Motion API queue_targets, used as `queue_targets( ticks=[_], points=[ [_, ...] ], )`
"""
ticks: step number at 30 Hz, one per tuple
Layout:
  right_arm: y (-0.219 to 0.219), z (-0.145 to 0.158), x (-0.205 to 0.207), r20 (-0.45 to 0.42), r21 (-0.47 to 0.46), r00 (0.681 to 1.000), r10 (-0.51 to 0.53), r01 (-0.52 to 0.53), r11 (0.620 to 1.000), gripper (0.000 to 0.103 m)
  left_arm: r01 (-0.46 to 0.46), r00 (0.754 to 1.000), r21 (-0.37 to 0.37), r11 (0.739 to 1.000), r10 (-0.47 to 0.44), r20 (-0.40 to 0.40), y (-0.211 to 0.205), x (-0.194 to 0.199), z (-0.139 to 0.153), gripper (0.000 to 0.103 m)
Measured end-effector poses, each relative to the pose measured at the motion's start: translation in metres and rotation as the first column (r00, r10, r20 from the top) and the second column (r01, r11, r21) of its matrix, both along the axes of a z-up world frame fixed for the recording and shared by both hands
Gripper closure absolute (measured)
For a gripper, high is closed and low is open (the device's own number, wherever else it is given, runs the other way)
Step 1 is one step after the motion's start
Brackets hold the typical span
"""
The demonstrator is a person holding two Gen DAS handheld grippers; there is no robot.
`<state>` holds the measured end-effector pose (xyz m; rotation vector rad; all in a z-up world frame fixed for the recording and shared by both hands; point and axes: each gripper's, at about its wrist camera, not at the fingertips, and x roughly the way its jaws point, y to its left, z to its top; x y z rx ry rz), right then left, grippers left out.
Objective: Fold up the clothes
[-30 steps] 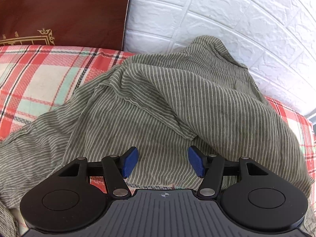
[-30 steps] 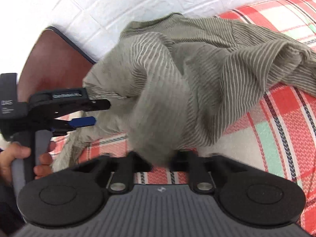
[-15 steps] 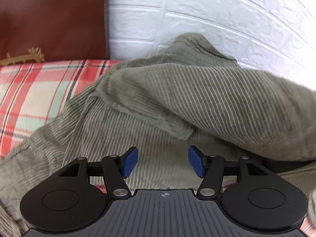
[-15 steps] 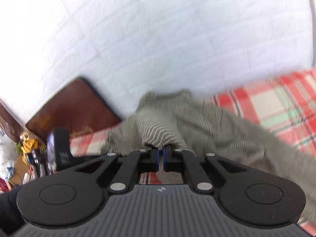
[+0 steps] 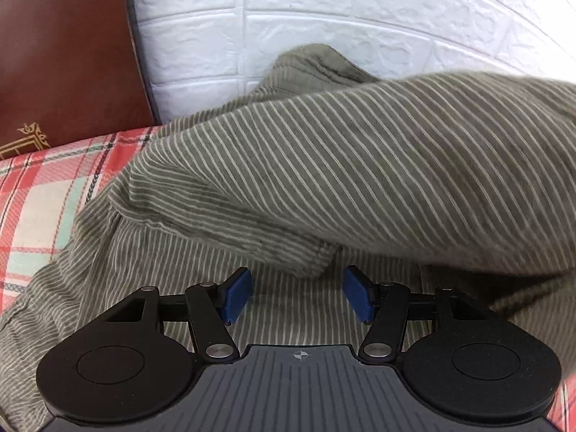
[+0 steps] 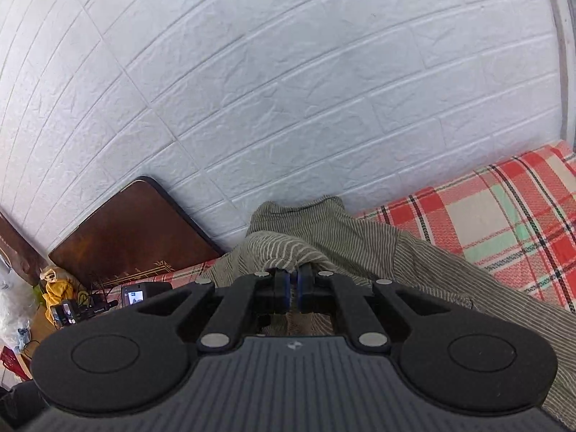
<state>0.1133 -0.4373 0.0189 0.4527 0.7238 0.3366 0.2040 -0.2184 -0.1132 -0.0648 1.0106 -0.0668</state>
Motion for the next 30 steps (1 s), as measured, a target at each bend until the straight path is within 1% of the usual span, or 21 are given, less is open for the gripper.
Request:
queue_targets(
  ticks=[1, 2, 3, 5, 6, 7, 10, 14, 18, 22, 25, 27, 30],
  points=[
    [0.000, 0.000, 0.001, -0.002, 0.000, 1.000, -0.002, 0.002, 1.000, 0.099, -0.017, 1.000, 0.000, 1.000, 0.017, 0.002, 0.001, 0.003, -0.001, 0.033],
    [0.000, 0.000, 0.001, -0.005, -0.002, 1.000, -0.003, 0.003, 1.000, 0.099, -0.028, 1.000, -0.002, 1.000, 0.028, 0.000, 0.001, 0.007, -0.003, 0.035],
    [0.000, -0.001, 0.002, -0.008, -0.004, 1.000, -0.005, 0.005, 1.000, 0.099, -0.029, 1.000, -0.007, 1.000, 0.029, -0.012, 0.001, 0.011, -0.005, 0.054],
    [0.000, -0.003, 0.004, -0.018, -0.006, 1.000, -0.010, 0.009, 1.000, 0.099, -0.020, 0.999, -0.006, 1.000, 0.020, -0.040, 0.000, 0.017, -0.010, 0.087],
    [-0.001, -0.004, 0.005, -0.023, -0.008, 1.000, -0.012, 0.012, 1.000, 0.099, -0.021, 0.999, -0.005, 1.000, 0.020, -0.044, 0.001, 0.018, -0.010, 0.094],
    [-0.001, -0.005, 0.005, -0.027, -0.009, 1.000, -0.015, 0.015, 1.000, 0.099, -0.026, 0.999, -0.013, 1.000, 0.025, -0.044, 0.004, 0.018, -0.008, 0.097],
    [-0.003, -0.004, 0.006, -0.030, -0.014, 0.999, -0.019, 0.019, 1.000, 0.099, -0.051, 0.998, -0.046, 0.998, 0.049, -0.037, 0.019, 0.011, 0.002, 0.099],
    [-0.007, 0.000, 0.004, -0.022, -0.028, 1.000, -0.006, 0.006, 1.000, 0.099, -0.092, 0.996, -0.070, 0.993, 0.092, -0.017, 0.046, -0.008, 0.026, 0.099],
    [-0.010, 0.008, 0.000, -0.002, -0.051, 0.999, 0.045, -0.045, 0.998, 0.099, -0.123, 0.991, -0.076, 0.990, 0.127, 0.052, 0.078, -0.040, 0.062, 0.099],
    [-0.006, 0.018, -0.008, 0.017, -0.070, 0.996, 0.088, -0.087, 0.994, 0.099, -0.172, 0.975, -0.098, 0.980, 0.183, 0.125, 0.106, -0.071, 0.096, 0.099],
    [-0.002, 0.023, -0.019, 0.021, -0.072, 0.992, 0.127, -0.125, 0.990, 0.099, -0.192, 0.963, -0.103, 0.976, 0.207, 0.171, 0.116, -0.097, 0.118, 0.099],
    [0.001, 0.025, -0.026, 0.018, -0.075, 0.988, 0.156, -0.154, 0.985, 0.099, -0.200, 0.959, -0.097, 0.975, 0.215, 0.183, 0.120, -0.117, 0.125, 0.099],
    [0.007, 0.024, -0.040, -0.005, -0.089, 0.977, 0.213, -0.213, 0.973, 0.099, -0.223, 0.959, -0.089, 0.971, 0.235, 0.156, 0.126, -0.142, 0.122, 0.099]
  ],
)
